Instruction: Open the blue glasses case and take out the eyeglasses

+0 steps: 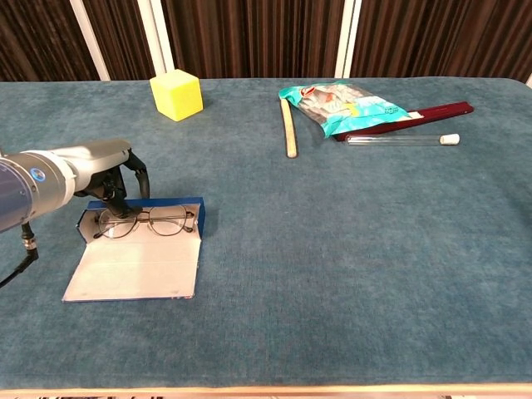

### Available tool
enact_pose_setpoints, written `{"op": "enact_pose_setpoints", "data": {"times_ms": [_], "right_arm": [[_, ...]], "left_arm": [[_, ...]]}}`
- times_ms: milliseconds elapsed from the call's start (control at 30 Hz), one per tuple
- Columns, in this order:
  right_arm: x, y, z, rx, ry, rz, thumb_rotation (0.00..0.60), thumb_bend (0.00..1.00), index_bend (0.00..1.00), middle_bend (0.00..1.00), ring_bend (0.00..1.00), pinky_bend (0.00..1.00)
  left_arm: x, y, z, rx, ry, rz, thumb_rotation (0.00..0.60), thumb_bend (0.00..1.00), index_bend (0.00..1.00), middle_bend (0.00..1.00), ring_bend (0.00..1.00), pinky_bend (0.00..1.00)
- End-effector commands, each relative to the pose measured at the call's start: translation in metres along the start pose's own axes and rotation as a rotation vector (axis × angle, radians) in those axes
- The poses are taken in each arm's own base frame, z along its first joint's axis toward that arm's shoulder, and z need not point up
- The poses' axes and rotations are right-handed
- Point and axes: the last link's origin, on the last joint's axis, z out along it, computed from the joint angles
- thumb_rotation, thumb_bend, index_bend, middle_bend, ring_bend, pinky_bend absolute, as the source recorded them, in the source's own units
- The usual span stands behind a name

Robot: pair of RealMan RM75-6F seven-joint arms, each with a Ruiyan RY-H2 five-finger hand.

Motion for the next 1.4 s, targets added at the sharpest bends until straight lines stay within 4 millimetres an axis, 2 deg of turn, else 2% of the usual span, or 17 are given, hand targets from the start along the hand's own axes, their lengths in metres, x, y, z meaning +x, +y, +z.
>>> {"op": "enact_pose_setpoints", "data": {"times_ms": [33,300,567,900,1200,1400], "right_arm": [[0.000,0.000,0.000,0.000,0.001,0.001,0.600,0.17,0.00,0.00,0.00,0.18],[0.000,0.000,0.000,-0.002,0.001,0.001,0.600,0.17,0.00,0.00,0.00,0.18],[0.000,0.000,0.000,-0.002,0.001,0.001,0.600,0.17,0.00,0.00,0.00,0.18],[0.000,0.000,0.000,-0.004,-0.002,0.003,0.600,0.17,0.00,0.00,0.00,0.18],[-0.001,0.000,0.000,-0.010,-0.007,0.003,0.600,0.17,0.00,0.00,0.00,0.18],[-0.001,0.000,0.000,-0.013,-0.009,0.005,0.600,0.17,0.00,0.00,0.00,0.18]], "left_arm": [[0.000,-0.001,0.000,0.001,0.003,-0.001,0.600,0.41,0.56,1.00,1.00,1.00],[0.004,-0.006,0.002,0.009,0.024,-0.009,0.600,0.42,0.58,1.00,1.00,1.00],[0.022,-0.010,0.006,0.008,0.082,-0.001,0.600,0.42,0.58,1.00,1.00,1.00],[0.044,-0.024,0.009,-0.010,0.188,0.118,0.600,0.42,0.58,1.00,1.00,1.00],[0.045,-0.046,0.010,-0.015,0.232,0.232,0.600,0.42,0.59,1.00,1.00,1.00],[0.043,-0.057,0.011,-0.005,0.232,0.246,0.600,0.42,0.59,1.00,1.00,1.00]]}}
